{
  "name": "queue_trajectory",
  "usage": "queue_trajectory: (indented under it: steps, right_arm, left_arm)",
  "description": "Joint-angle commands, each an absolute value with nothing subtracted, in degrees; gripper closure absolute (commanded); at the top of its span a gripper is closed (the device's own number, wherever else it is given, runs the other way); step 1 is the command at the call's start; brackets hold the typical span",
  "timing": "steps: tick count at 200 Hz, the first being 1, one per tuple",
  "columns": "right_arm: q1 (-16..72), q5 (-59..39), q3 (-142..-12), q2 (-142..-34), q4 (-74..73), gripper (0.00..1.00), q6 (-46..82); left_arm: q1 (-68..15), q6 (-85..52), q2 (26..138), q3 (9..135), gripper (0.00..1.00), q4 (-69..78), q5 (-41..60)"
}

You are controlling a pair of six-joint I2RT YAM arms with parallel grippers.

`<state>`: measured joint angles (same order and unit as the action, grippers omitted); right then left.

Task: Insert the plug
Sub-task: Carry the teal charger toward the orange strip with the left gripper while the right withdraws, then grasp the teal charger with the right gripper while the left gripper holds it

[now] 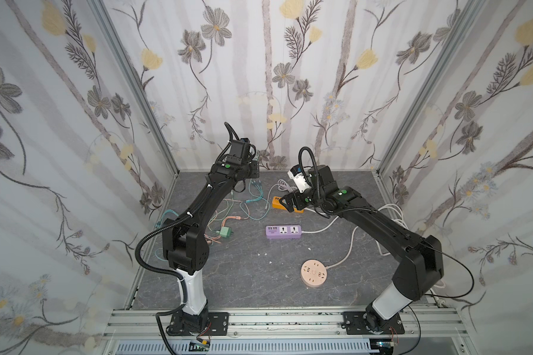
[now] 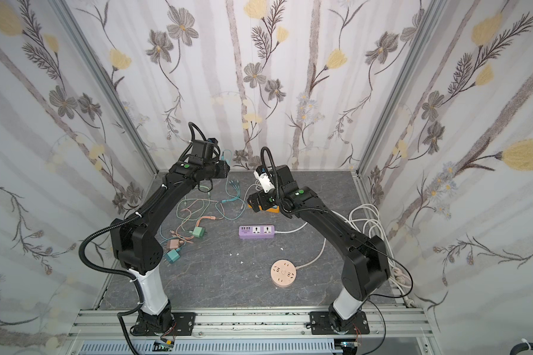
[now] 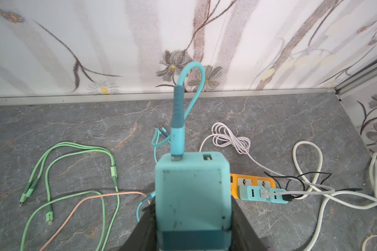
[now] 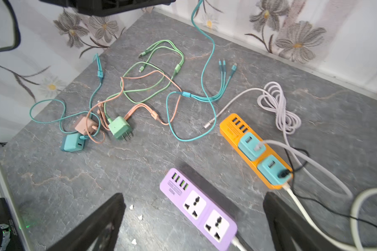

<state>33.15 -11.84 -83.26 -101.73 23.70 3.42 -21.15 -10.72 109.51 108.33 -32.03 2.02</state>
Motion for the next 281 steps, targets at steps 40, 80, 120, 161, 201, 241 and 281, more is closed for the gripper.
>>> queue_trajectory:
  steps: [40, 80, 120, 161, 201, 241, 281]
  right_arm:
    - [28.0, -11.7, -71.6, -89.6, 29.5, 0.01, 4.6]
    - [22.4, -10.2, -67.5, -86.3, 35.2, 0.01, 9.3]
    - [21.4, -12.1, -63.9, -81.0, 32.1, 0.01, 11.1]
    - [20.8, -8.0, -60.9, -76.4, 26.4, 0.01, 20.3]
    - [18.7, -18.5, -57.7, -73.0, 19.8, 0.01, 22.9]
    - [16.1, -31.8, -58.9, -77.1, 21.0, 0.06, 21.3]
    - [17.2, -35.3, -60.3, -80.9, 22.0, 0.15, 20.6]
  left_arm:
    - [-23.0, -5.1, 109.9, 106.3, 1.0, -36.3, 2.0]
    - [-22.8, -1.2, 108.8, 103.8, 1.0, -37.9, 5.6]
    - [-24.1, 4.7, 103.9, 94.9, 1.0, -35.1, 10.5]
    - [-25.9, 7.8, 94.9, 80.6, 1.0, -25.8, 15.6]
    - [-29.1, 12.6, 88.3, 70.5, 1.0, -18.5, 18.2]
    - [-31.6, 17.6, 85.9, 65.5, 1.0, -14.1, 19.5]
    - [-34.3, 24.8, 85.3, 59.2, 1.0, -3.3, 20.2]
